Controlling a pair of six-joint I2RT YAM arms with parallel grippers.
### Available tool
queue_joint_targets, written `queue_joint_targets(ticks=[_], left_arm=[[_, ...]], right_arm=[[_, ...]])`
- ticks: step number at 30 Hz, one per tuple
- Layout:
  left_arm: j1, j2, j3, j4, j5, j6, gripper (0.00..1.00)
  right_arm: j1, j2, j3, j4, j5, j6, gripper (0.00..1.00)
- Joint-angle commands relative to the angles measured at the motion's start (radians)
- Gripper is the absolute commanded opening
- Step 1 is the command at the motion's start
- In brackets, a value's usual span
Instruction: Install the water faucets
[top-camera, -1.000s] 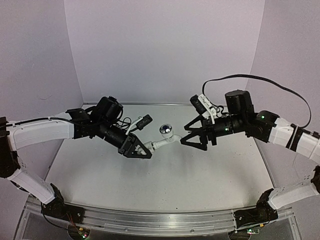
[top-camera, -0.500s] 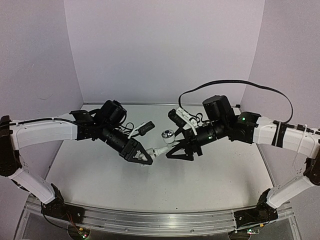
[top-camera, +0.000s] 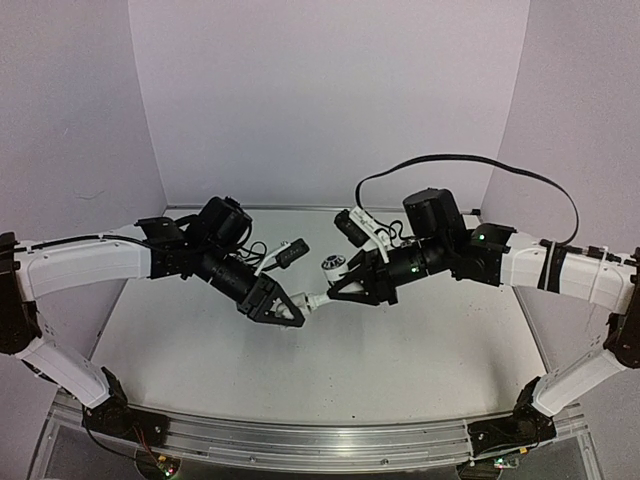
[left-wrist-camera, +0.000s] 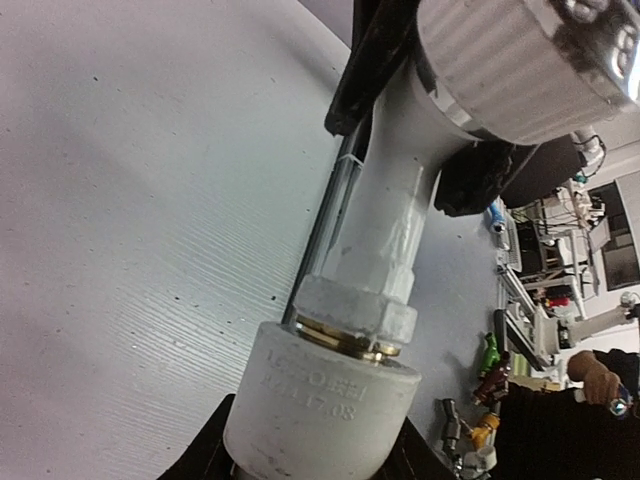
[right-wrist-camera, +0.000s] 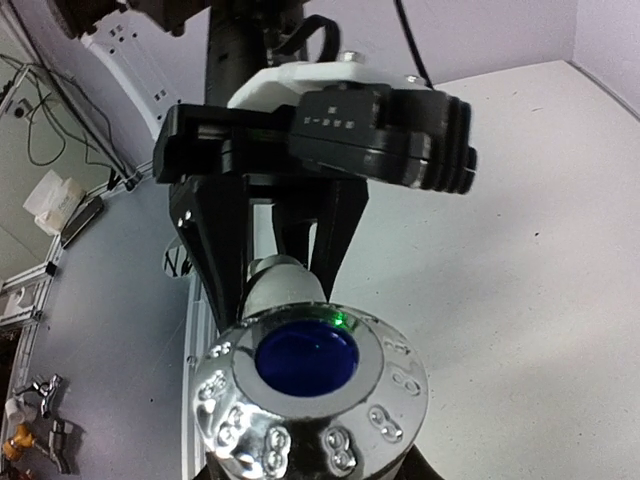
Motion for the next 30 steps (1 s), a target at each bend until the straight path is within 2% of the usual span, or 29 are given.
queue_joint_targets(ticks=[1, 3, 6, 8, 10, 13, 17, 23, 26, 30], left_arm=[[0.005, -0.070, 0.092, 0.058, -0.410, 0.083, 0.00], [0.005, -0.062, 0.102, 0.074, -0.588, 0.139, 0.00], [0.005, -0.026, 0.115, 0.141, -0.808, 0.290, 0.00], [0.005, -0.009, 0.101, 0.250, -0.895, 0.410, 0.00], [0.005, -0.013, 0.043, 0.439, -0.929, 0.587, 0.00], [0.007, -0.008, -0.032, 0.746, -0.920, 0.833, 0.00], [0.006, 0.063, -0.044, 1.072, -0.866, 1.141, 0.00], [0.060, 0.276, 0.078, 1.493, -0.810, 1.629, 0.00], [0.128, 0.358, 0.176, 1.625, -0.694, 1.718, 0.00], [0.196, 0.370, 0.247, 1.631, -0.553, 1.663, 0.00]], right_arm=[[0.018, -0.036, -0.044, 0.213, 0.132, 0.280, 0.00], [0.016, -0.042, -0.091, 0.330, 0.225, 0.431, 0.00], [0.017, -0.022, -0.096, 0.369, 0.327, 0.645, 0.00], [0.017, -0.005, -0.075, 0.369, 0.325, 0.722, 0.00], [0.017, 0.006, -0.057, 0.369, 0.320, 0.810, 0.00], [0.016, 0.015, -0.036, 0.368, 0.327, 0.922, 0.00], [0.014, 0.009, -0.037, 0.359, 0.374, 1.085, 0.00], [0.009, 0.013, -0.039, 0.359, 0.388, 1.270, 0.00], [0.009, 0.001, -0.050, 0.354, 0.407, 1.326, 0.00], [0.010, -0.034, -0.068, 0.326, 0.467, 1.345, 0.00]])
